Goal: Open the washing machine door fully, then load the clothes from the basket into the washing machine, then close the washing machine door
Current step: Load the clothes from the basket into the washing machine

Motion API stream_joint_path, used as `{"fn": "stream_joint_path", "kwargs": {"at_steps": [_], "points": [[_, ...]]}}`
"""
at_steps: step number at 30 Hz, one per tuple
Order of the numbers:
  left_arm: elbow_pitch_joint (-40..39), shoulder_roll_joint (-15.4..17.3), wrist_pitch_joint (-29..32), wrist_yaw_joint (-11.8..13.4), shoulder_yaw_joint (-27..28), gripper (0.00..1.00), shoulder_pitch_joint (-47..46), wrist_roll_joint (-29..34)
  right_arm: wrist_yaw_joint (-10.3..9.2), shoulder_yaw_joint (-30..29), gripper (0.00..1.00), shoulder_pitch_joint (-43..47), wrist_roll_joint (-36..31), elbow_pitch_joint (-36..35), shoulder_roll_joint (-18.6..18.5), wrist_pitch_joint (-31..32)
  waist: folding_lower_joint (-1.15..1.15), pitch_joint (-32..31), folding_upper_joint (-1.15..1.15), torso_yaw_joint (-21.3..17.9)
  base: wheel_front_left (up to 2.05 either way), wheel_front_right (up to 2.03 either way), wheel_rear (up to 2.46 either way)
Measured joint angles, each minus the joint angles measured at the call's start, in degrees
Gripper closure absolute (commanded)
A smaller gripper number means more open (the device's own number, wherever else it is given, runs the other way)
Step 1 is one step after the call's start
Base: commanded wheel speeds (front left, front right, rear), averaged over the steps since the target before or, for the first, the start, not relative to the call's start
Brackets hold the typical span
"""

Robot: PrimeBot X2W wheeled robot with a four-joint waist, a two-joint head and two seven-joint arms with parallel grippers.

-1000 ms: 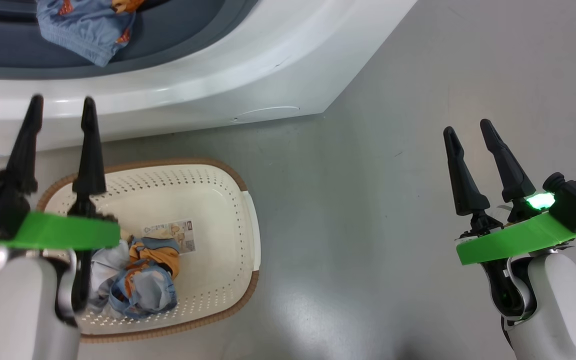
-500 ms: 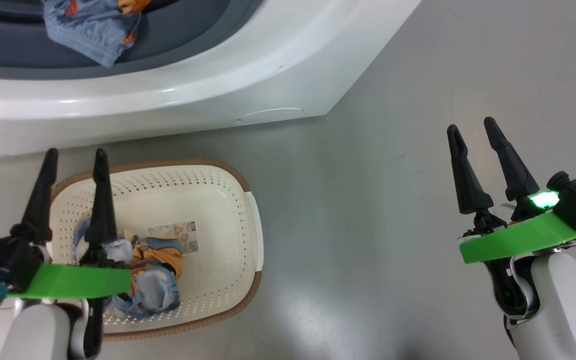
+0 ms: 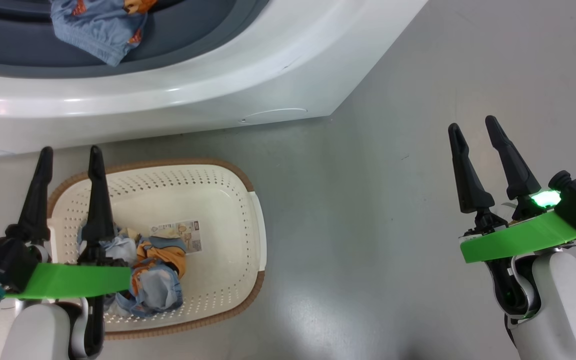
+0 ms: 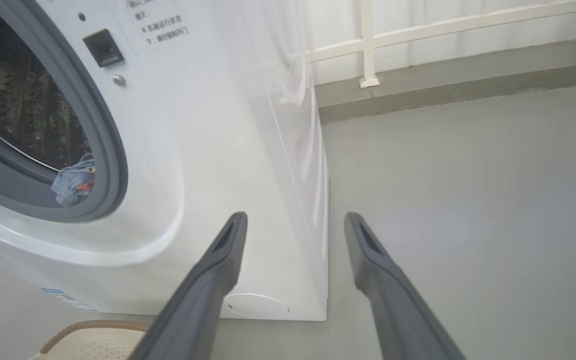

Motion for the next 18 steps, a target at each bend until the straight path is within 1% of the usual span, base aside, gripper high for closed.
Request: {"fn": "stream_joint_path", "kwargs": {"at_steps": [5,8,10,14,16,18], "points": [[0.3,-0.2,0.0,-0.1,0.3,0.0,0.0,0.5,0.0,0.0,0.0,0.0,0.0,0.0,0.0,0.0,0.0,-0.3,0.0,0.0,0.0,0.0,0.0],[0.7,-0.3,0.0,-1.0,0.0,0.0,-0.3,0.6,0.0,0.1,0.0,0.0,0.0,0.0,0.0,0.0,0.0,-0.5,0.0,0.0,0.0,0.0,0.0],[1.2,-0.2,0.2,-1.0,-0.5,0.0,-1.0,0.7,0.0,0.1,0.0,0.0,0.0,0.0,0.0,0.0,0.0,-0.6,0.0,0.0,0.0,0.0,0.0],[3.1,0.0,3.8,-1.9,-1.7,0.0,-5.5,0.9,0.0,0.3,0.0,0.0,0.0,0.1,0.0,0.0,0.0,-1.0,0.0,0.1,0.0,0.0,0.0],[5.0,0.1,6.9,-2.0,-2.4,0.0,-8.7,0.8,0.0,0.5,0.0,0.0,0.0,0.3,0.0,0.0,0.0,-1.2,0.0,0.1,0.0,0.0,0.0],[6.8,0.2,8.5,-2.1,-2.6,0.0,-11.9,0.7,0.0,0.6,0.0,0.0,0.0,0.4,0.0,0.0,0.0,-1.3,0.0,0.0,0.0,0.0,0.0]]}}
